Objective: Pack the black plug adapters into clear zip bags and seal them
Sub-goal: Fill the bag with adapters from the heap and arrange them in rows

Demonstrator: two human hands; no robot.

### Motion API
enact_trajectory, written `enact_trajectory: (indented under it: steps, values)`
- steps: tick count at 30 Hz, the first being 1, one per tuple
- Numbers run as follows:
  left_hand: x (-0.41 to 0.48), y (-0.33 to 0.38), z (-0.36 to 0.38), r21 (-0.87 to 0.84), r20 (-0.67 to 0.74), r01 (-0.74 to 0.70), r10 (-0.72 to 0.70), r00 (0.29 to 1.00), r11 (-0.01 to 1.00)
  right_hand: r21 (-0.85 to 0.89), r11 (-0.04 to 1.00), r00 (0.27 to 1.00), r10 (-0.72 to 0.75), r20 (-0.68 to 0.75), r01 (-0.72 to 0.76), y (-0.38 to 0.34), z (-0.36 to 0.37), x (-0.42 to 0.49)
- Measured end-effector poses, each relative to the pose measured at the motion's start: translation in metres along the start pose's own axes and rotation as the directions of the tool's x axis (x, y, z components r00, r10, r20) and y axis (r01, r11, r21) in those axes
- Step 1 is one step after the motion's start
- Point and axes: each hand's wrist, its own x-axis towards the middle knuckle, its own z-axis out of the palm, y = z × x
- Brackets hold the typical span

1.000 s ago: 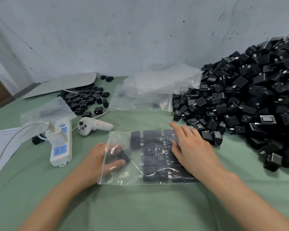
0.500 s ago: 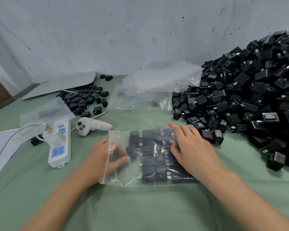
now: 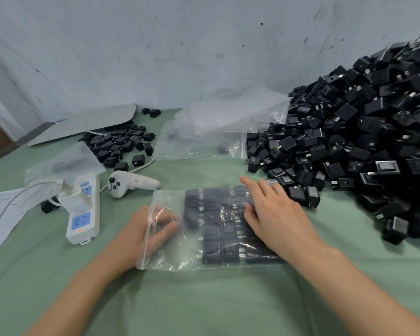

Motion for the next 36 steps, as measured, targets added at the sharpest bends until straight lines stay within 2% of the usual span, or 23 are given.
enact_trajectory:
  steps: [4,10,14,15,17,19,20,21,22,23,24,25,27,28,30,32,34,36]
  values:
    - [-0.005,0.002,-0.003,-0.074,-0.008,-0.059,0.058,0.998,0.996,0.002,1.000,1.000,-0.015,-0.007,0.015,0.000,-0.001,0.000]
    - [-0.004,0.010,-0.007,-0.086,0.014,-0.142,0.144,0.990,0.986,-0.007,1.000,1.000,-0.015,0.007,0.015,0.000,-0.002,0.000]
    - [-0.009,0.003,-0.009,-0.115,-0.021,0.086,-0.089,0.996,0.990,0.021,1.000,1.000,-0.004,0.020,0.003,0.002,-0.003,0.001]
    - [-0.009,0.002,-0.009,-0.175,-0.023,0.145,-0.151,0.988,0.974,0.054,0.998,1.000,0.004,0.021,-0.006,0.002,-0.003,0.001]
    - [-0.010,0.004,-0.012,-0.336,-0.039,0.215,-0.242,0.969,0.917,0.238,0.969,0.998,0.062,0.012,-0.063,0.002,-0.005,0.003]
    - [-0.009,0.004,-0.019,-0.411,-0.118,0.262,-0.336,0.934,0.873,0.513,0.836,0.978,0.208,0.031,-0.194,-0.001,-0.010,0.008]
    - [-0.008,0.004,-0.024,-0.422,-0.184,0.274,-0.378,0.907,0.864,0.652,0.702,0.949,0.302,0.093,-0.287,-0.002,-0.014,0.011]
    - [-0.006,0.005,-0.028,-0.440,-0.259,0.266,-0.405,0.877,0.858,0.779,0.501,0.904,0.384,0.190,-0.377,-0.003,-0.018,0.014]
    - [-0.003,0.008,-0.031,-0.468,-0.328,0.244,-0.424,0.844,0.849,0.865,0.244,0.849,0.427,0.311,-0.439,-0.005,-0.022,0.017]
    - [0.000,0.013,-0.034,-0.492,-0.379,0.212,-0.427,0.821,0.844,0.884,-0.016,0.797,0.424,0.429,-0.467,-0.006,-0.026,0.020]
    - [0.003,0.021,-0.036,-0.496,-0.404,0.175,-0.404,0.821,0.851,0.856,-0.227,0.761,0.392,0.517,-0.465,-0.007,-0.030,0.021]
    - [0.005,0.032,-0.038,-0.480,-0.400,0.137,-0.355,0.845,0.866,0.807,-0.381,0.737,0.351,0.577,-0.451,-0.008,-0.034,0.021]
    - [0.007,0.056,-0.036,-0.421,-0.280,0.056,-0.188,0.942,0.905,0.712,-0.561,0.705,0.290,0.647,-0.423,-0.011,-0.039,0.020]
    - [0.008,0.069,-0.032,-0.392,-0.180,0.016,-0.094,0.979,0.920,0.681,-0.602,0.698,0.268,0.663,-0.416,-0.014,-0.041,0.019]
    - [0.009,0.091,-0.019,-0.384,-0.020,-0.020,0.014,1.000,0.923,0.660,-0.629,0.711,0.233,0.664,-0.410,-0.021,-0.042,0.018]
    - [0.011,0.105,-0.002,-0.372,0.013,-0.035,0.043,0.999,0.928,0.671,-0.609,0.745,0.187,0.640,-0.423,-0.031,-0.042,0.017]
    - [0.013,0.110,0.012,-0.320,0.001,-0.043,0.045,0.999,0.946,0.726,-0.503,0.776,0.159,0.611,-0.468,-0.039,-0.039,0.013]
    - [0.013,0.108,0.017,-0.251,-0.019,-0.049,0.046,0.999,0.967,0.801,-0.327,0.803,0.168,0.572,-0.502,-0.044,-0.035,0.010]
